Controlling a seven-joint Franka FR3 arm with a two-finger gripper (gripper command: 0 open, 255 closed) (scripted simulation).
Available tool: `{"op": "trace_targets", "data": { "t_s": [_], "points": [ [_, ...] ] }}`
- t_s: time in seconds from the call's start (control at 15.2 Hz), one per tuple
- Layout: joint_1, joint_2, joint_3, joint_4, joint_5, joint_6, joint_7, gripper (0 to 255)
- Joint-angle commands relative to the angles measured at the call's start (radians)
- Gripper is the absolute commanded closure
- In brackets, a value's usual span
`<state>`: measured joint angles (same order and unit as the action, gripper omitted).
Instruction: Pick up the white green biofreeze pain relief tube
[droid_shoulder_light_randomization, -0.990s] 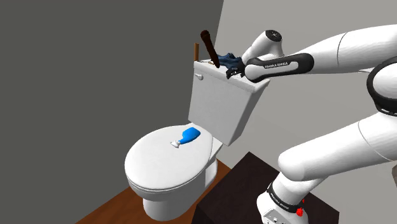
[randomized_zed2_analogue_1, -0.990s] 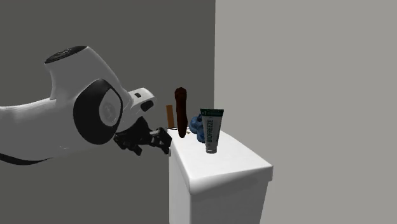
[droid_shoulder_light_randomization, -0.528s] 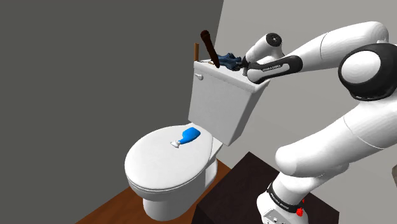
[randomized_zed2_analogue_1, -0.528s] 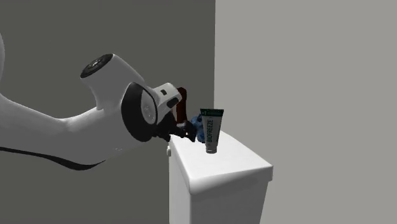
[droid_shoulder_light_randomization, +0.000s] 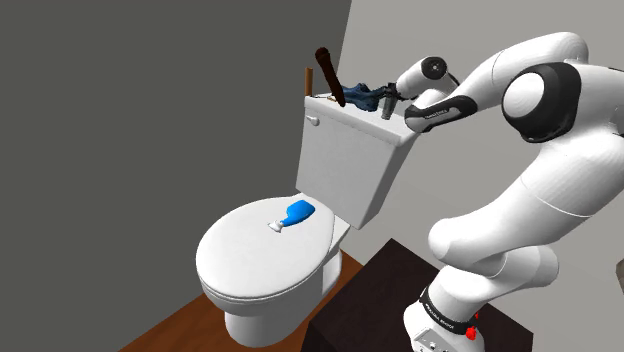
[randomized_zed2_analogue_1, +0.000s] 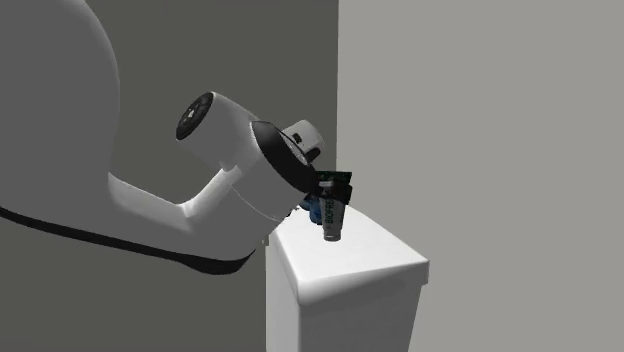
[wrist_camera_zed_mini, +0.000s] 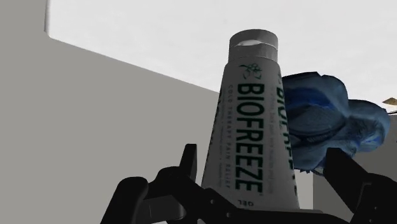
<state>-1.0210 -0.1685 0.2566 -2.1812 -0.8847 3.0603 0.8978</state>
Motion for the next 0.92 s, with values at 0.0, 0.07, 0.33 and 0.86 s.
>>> {"op": "trace_targets", "data": {
  "t_s": [0.0, 0.07, 0.33, 0.86],
  "points": [
    [-0.055, 0.016, 0.032, 0.019, -0.099, 0.018, 0.104, 0],
    [-0.072, 0.022, 0.045, 0.019, -0.143, 0.024, 0.147, 0],
    [-0.141, 0.046, 0.098, 0.029, -0.345, 0.043, 0.342, 0],
    [-0.159, 0.056, 0.113, 0.036, -0.432, 0.045, 0.426, 255]
  ]
}}
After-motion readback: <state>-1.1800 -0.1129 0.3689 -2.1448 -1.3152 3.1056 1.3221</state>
